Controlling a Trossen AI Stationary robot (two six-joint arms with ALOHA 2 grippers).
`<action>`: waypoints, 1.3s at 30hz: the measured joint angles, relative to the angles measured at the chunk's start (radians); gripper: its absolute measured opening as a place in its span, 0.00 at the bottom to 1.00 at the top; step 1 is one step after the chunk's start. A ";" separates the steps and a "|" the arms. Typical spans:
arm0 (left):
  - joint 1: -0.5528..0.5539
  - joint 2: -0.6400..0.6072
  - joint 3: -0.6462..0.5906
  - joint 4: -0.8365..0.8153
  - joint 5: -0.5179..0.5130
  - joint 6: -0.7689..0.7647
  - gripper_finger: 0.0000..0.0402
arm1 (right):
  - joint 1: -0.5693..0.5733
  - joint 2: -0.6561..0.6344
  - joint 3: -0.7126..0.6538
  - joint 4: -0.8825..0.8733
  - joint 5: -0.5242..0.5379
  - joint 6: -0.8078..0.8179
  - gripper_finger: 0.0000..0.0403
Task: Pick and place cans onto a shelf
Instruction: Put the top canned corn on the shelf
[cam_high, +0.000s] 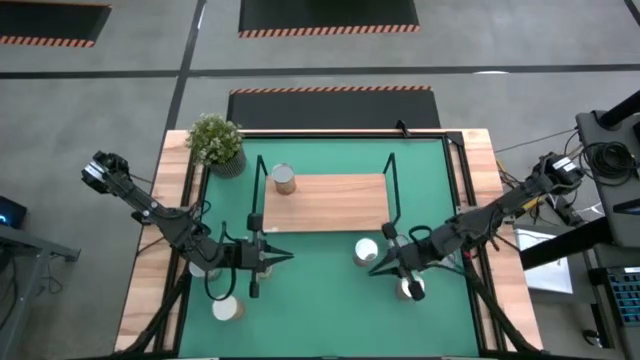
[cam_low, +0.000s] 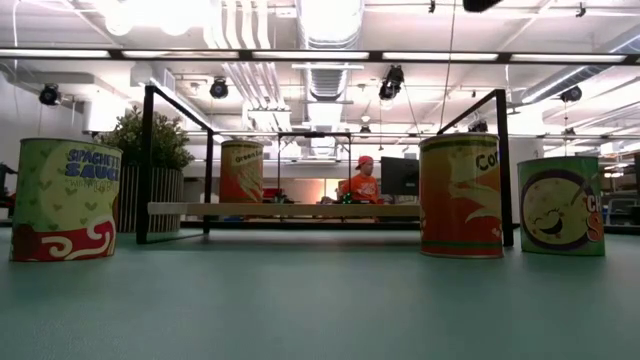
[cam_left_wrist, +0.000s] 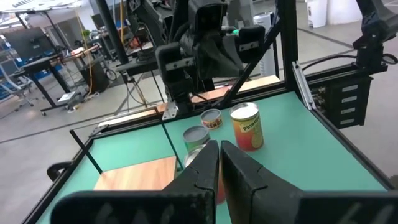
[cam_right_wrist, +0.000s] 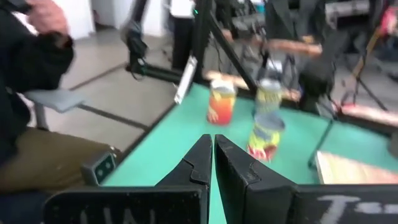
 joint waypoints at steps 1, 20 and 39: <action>0.000 0.000 0.000 0.000 0.000 0.000 0.00 | 0.000 0.009 0.015 -0.034 0.010 0.015 0.02; 0.000 -0.003 0.084 -0.051 -0.003 0.095 0.00 | 0.000 0.221 0.489 -0.856 0.248 0.224 0.02; 0.000 -0.003 0.084 -0.053 -0.002 0.089 0.00 | -0.055 0.210 0.297 -0.580 0.401 0.019 0.02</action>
